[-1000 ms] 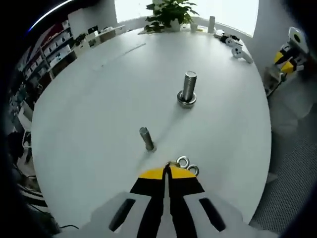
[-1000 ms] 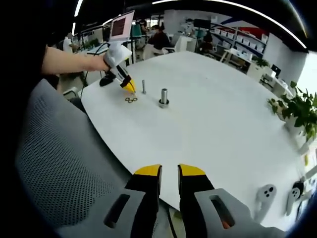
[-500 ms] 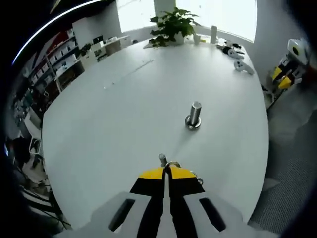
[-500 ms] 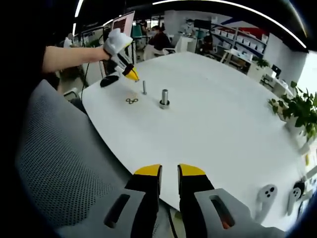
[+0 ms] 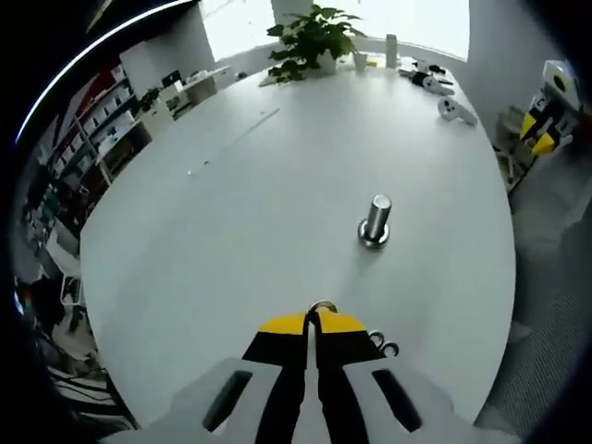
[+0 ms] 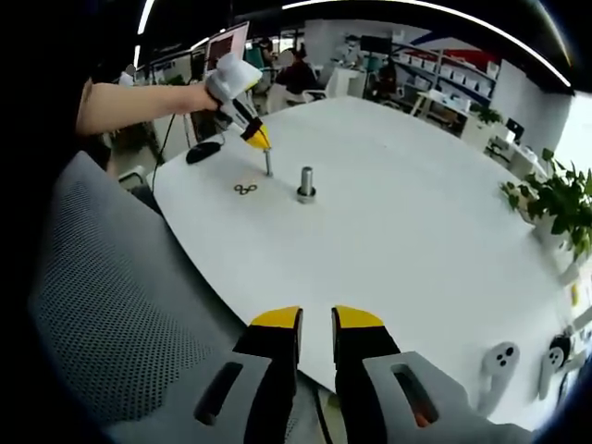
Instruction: Place the washer onto the threaded stud by aligning its center hole with the stud, sliding it down to the base, and recovering from edge contact or off-axis alignment until the washer reaches the visible bottom stop.
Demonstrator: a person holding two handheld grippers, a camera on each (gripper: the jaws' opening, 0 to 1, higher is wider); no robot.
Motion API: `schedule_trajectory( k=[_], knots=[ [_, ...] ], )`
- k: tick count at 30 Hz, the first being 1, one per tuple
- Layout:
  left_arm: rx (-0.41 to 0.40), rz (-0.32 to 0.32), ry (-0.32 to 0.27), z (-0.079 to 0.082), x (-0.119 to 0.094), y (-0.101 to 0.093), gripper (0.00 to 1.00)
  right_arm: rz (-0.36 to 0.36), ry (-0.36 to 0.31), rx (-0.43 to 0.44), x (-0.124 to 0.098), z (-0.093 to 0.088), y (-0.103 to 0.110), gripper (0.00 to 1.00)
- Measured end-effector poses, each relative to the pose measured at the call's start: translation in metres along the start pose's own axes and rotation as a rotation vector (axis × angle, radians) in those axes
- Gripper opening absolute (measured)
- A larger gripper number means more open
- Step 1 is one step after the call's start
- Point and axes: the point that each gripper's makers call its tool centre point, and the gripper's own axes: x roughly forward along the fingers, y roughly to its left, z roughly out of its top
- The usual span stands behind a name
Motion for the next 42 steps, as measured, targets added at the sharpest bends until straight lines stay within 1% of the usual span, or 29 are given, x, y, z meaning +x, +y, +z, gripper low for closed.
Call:
schedule_trajectory(
  k=[11,13,16,19,21,24,26,27,28,32,36,39,42],
  knots=[
    [-0.004,-0.011,0.015,-0.0030,0.0027,-0.0009,0.00,-0.005,0.000,0.002,-0.0001,-0.0003,-0.0005,0.15],
    [0.016,-0.014,0.017,-0.0028,0.0027,-0.0009,0.00,-0.004,-0.001,0.004,-0.0001,-0.0002,-0.0003,0.15],
    [0.006,-0.015,0.019,-0.0035,0.0029,-0.0003,0.01,-0.003,0.000,0.005,-0.0001,-0.0002,0.0000,0.15],
    [0.028,0.006,0.022,-0.0032,0.0025,0.0032,0.05,-0.004,-0.001,0.004,-0.0002,-0.0002,-0.0003,0.15],
    [0.031,0.011,0.022,-0.0027,0.0022,0.0040,0.07,-0.003,0.000,0.005,0.0001,-0.0001,-0.0002,0.15],
    [0.021,0.003,0.019,-0.0029,0.0024,0.0040,0.06,-0.001,0.000,0.006,0.0005,0.0000,0.0003,0.15],
    [0.017,-0.024,0.018,-0.0035,0.0029,-0.0002,0.01,-0.001,0.000,0.007,0.0008,0.0001,0.0004,0.15],
    [-0.007,-0.037,0.002,-0.0016,0.0037,-0.0022,0.01,-0.001,0.000,0.007,0.0009,0.0002,0.0007,0.15],
    [-0.029,-0.038,0.007,-0.0025,0.0037,-0.0010,0.01,-0.001,0.000,0.008,0.0008,0.0000,0.0005,0.15],
    [-0.031,-0.040,0.013,-0.0041,0.0023,-0.0016,0.00,-0.004,0.001,0.011,0.0005,-0.0003,-0.0001,0.15],
    [-0.065,-0.055,0.002,-0.0040,-0.0003,-0.0049,0.00,-0.005,0.002,0.011,0.0004,-0.0004,-0.0004,0.15],
    [-0.123,-0.067,-0.030,0.0002,-0.0039,-0.0043,0.00,-0.005,0.002,0.012,0.0003,-0.0007,-0.0005,0.15],
    [-0.168,-0.079,-0.040,-0.0019,-0.0021,-0.0015,0.00,-0.005,0.004,0.012,0.0002,-0.0010,-0.0005,0.15]
  ],
)
